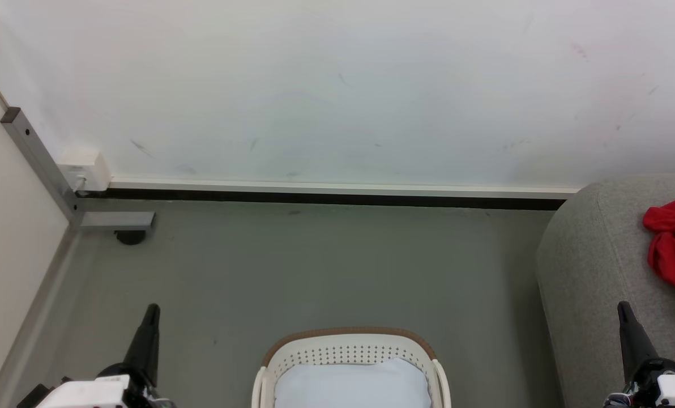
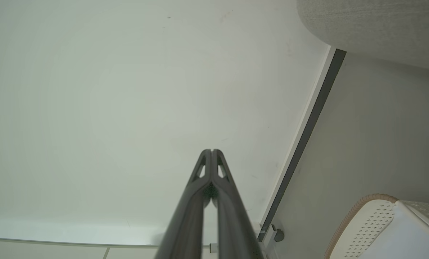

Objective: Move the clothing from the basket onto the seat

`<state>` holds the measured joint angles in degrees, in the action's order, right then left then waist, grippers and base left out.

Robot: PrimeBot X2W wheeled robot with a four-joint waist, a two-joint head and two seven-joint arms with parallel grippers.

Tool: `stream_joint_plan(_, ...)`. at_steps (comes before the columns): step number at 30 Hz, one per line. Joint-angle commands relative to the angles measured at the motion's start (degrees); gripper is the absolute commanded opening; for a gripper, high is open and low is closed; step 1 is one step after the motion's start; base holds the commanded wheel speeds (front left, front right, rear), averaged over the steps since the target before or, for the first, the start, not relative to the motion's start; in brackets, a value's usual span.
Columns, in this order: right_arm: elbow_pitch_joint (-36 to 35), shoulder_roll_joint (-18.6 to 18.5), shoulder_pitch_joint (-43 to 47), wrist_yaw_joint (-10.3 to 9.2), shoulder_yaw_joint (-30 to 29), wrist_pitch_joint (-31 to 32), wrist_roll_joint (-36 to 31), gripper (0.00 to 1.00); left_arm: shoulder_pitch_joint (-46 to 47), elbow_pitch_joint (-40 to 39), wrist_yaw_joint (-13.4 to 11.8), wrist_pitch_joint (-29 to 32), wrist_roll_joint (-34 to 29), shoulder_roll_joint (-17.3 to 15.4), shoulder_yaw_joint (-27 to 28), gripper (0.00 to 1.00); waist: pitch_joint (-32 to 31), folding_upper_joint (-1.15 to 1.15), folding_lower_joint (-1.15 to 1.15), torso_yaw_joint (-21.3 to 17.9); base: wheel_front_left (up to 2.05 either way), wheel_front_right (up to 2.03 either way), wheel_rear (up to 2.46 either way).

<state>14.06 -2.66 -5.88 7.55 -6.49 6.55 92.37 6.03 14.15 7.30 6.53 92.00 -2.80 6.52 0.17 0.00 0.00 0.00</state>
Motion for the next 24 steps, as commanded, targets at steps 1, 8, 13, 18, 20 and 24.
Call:
stream_joint_plan(1, -0.2, -0.4, -0.7, -0.12, -0.2, 0.2, 0.1, 0.0, 0.5, -0.2, 0.4, 0.2, 0.8, -0.1, 0.1, 0.0, 0.0, 0.0, 0.0, 0.0, 0.0, 0.0, 0.0)
stream_joint_plan(8, -0.2, -0.4, -0.7, -0.12, -0.2, 0.2, 0.1, 0.0, 0.5, -0.2, 0.4, 0.2, 0.8, -0.1, 0.1, 0.0, 0.0, 0.0, 0.0, 0.0, 0.0, 0.0, 0.0)
stream_joint_plan(13, -0.2, -0.4, -0.7, -0.12, -0.2, 0.2, 0.1, 0.0, 0.5, -0.2, 0.4, 0.2, 0.8, -0.1, 0.1, 0.0, 0.0, 0.0, 0.0, 0.0, 0.0, 0.0, 0.0)
stream_joint_plan(18, -0.2, -0.4, -0.7, -0.12, -0.2, 0.2, 0.1, 0.0, 0.5, -0.2, 0.4, 0.2, 0.8, -0.1, 0.1, 0.0, 0.0, 0.0, 0.0, 0.0, 0.0, 0.0, 0.0)
stream_joint_plan(20, -0.2, -0.4, -0.7, -0.12, -0.2, 0.2, 0.1, 0.0, 0.5, -0.2, 0.4, 0.2, 0.8, -0.1, 0.1, 0.0, 0.0, 0.0, 0.0, 0.0, 0.0, 0.0, 0.0)
stream_joint_plan(24, -0.2, -0.4, -0.7, -0.12, -0.2, 0.2, 0.1, 0.0, 0.5, -0.2, 0.4, 0.2, 0.8, -0.1, 0.1, 0.0, 0.0, 0.0, 0.0, 0.0, 0.0, 0.0, 0.0)
